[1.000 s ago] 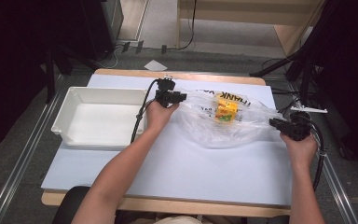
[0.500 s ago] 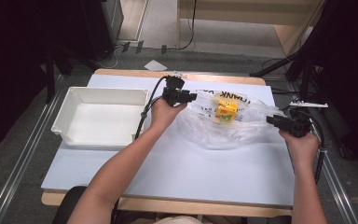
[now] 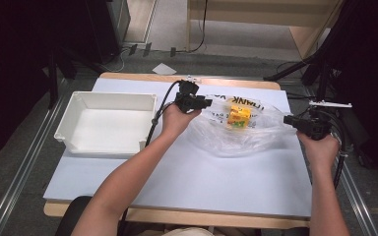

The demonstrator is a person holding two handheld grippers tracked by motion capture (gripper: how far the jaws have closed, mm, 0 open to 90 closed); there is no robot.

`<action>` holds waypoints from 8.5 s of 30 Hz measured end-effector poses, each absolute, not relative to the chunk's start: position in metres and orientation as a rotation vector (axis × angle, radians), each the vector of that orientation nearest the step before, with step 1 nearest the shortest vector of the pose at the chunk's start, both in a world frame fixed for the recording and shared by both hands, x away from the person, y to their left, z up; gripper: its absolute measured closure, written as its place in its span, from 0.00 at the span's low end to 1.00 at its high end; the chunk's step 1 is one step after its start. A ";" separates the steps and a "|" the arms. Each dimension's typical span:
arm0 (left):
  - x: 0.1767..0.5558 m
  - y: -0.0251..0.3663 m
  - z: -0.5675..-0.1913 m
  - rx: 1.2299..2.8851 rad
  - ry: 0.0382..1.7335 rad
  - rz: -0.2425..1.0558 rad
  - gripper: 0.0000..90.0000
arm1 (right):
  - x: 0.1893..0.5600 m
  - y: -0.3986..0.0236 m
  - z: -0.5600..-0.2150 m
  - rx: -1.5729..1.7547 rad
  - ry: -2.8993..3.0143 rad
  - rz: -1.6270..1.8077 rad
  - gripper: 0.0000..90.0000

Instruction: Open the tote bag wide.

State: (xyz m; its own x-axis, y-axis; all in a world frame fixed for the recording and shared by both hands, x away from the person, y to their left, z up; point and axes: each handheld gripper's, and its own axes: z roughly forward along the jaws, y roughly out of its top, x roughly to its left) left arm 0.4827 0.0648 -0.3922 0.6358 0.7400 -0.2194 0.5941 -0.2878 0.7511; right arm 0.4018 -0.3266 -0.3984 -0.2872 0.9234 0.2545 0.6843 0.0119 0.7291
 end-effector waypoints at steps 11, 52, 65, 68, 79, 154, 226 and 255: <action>0.474 0.050 -0.391 2.017 1.009 0.195 0.94 | 0.413 -0.299 -0.395 1.548 2.045 1.106 0.93; 0.472 0.011 -0.452 2.033 1.147 0.116 1.00 | 0.472 -0.233 -0.447 1.484 2.113 1.023 1.00; 0.462 0.006 -0.467 2.048 1.136 0.074 1.00 | 0.488 -0.214 -0.460 1.465 2.142 0.964 1.00; 0.458 0.004 -0.468 2.054 1.121 0.065 1.00 | 0.491 -0.215 -0.466 1.502 2.144 0.978 1.00; 0.445 0.009 -0.476 2.063 1.100 0.038 0.99 | 0.506 -0.213 -0.473 1.545 2.151 0.986 1.00; 0.349 0.047 -0.475 2.134 0.885 -0.019 0.98 | 0.570 -0.210 -0.477 1.640 2.084 0.957 1.00; 0.421 0.074 -0.403 2.128 0.747 -0.105 0.52 | 0.402 -0.251 -0.407 1.439 2.218 1.113 0.70; 0.425 0.079 -0.398 2.154 0.724 -0.088 0.52 | 0.326 -0.220 -0.436 1.286 2.337 1.203 0.61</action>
